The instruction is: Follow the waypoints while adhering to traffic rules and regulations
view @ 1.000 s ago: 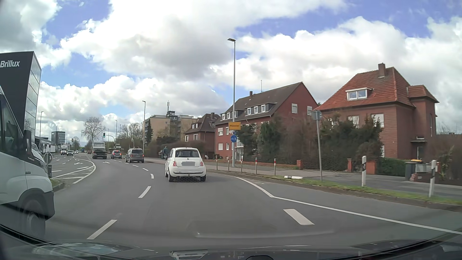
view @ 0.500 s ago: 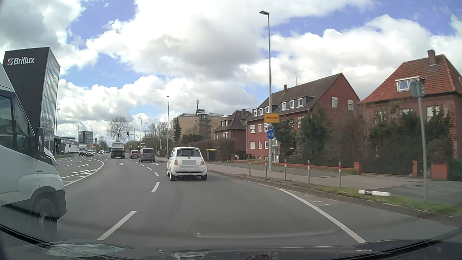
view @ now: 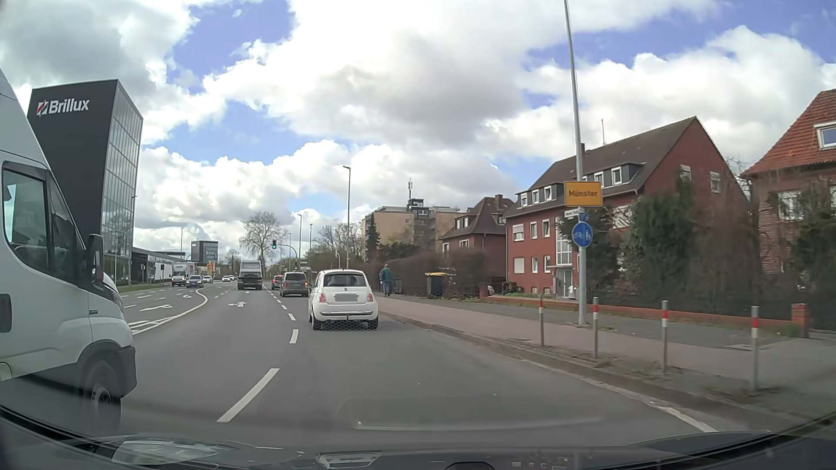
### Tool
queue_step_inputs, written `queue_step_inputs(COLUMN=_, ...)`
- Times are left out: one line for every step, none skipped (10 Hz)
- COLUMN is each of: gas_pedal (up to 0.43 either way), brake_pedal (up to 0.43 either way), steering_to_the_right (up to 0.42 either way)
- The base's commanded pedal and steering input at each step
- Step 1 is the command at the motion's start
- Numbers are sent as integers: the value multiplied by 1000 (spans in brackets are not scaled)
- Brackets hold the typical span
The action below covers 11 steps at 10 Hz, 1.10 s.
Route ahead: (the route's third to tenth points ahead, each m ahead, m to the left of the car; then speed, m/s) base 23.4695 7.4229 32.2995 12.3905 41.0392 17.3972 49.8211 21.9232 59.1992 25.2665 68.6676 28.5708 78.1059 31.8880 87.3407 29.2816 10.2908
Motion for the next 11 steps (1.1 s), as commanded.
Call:
queue_step_inputs(gas_pedal=189, brake_pedal=0, steering_to_the_right=-77)
queue_step_inputs(gas_pedal=189, brake_pedal=0, steering_to_the_right=-76)
queue_step_inputs(gas_pedal=189, brake_pedal=0, steering_to_the_right=-76)
queue_step_inputs(gas_pedal=177, brake_pedal=0, steering_to_the_right=-77)
queue_step_inputs(gas_pedal=177, brake_pedal=0, steering_to_the_right=-81)
queue_step_inputs(gas_pedal=177, brake_pedal=0, steering_to_the_right=-87)
queue_step_inputs(gas_pedal=169, brake_pedal=0, steering_to_the_right=-91)
queue_step_inputs(gas_pedal=169, brake_pedal=0, steering_to_the_right=-89)
queue_step_inputs(gas_pedal=150, brake_pedal=0, steering_to_the_right=-85)
queue_step_inputs(gas_pedal=118, brake_pedal=0, steering_to_the_right=-80)
queue_step_inputs(gas_pedal=118, brake_pedal=0, steering_to_the_right=-77)
